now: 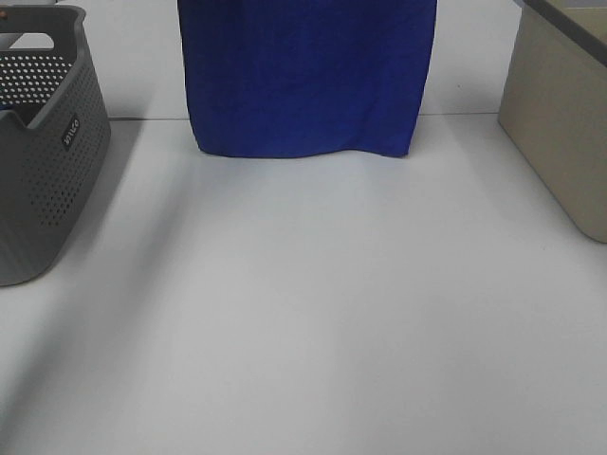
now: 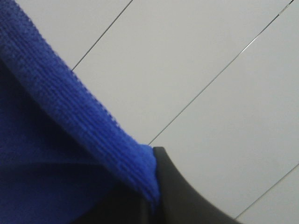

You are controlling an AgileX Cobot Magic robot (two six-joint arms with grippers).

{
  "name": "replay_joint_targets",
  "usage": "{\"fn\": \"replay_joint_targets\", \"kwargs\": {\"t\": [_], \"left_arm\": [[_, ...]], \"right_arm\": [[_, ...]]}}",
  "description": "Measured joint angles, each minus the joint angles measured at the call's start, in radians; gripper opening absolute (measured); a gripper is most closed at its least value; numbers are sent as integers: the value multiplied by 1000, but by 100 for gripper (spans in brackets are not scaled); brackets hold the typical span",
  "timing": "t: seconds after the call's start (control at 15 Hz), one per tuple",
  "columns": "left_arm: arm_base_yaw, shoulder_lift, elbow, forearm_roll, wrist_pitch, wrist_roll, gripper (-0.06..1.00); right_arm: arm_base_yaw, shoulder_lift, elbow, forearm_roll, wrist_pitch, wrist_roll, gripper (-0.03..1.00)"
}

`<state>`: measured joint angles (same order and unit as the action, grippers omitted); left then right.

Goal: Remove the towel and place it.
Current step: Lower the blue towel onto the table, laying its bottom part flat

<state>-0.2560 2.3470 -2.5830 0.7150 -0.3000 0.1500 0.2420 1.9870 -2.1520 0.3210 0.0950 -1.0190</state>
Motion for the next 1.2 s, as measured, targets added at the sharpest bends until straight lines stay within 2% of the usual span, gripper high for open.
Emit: {"fn": "replay_joint_targets", "kwargs": {"t": [0.07,0.33,0.6,0.87,1.2], "left_arm": [[0,0,0,0,1,1,0],[8,2,0,1,3,24,0],[27,13,0,-3,-18,53,0],[29,15,0,-7,-27,58,0],[29,16,0,-10,-25,58,0]], "right_arm": [[0,0,0,0,-5,0,2],[0,28,0,8,-124,12,2],[0,71,0,-1,-239,108,2],[2,72,0,-83,-247,231,2],[2,72,0,-90,-121,254,2]]}}
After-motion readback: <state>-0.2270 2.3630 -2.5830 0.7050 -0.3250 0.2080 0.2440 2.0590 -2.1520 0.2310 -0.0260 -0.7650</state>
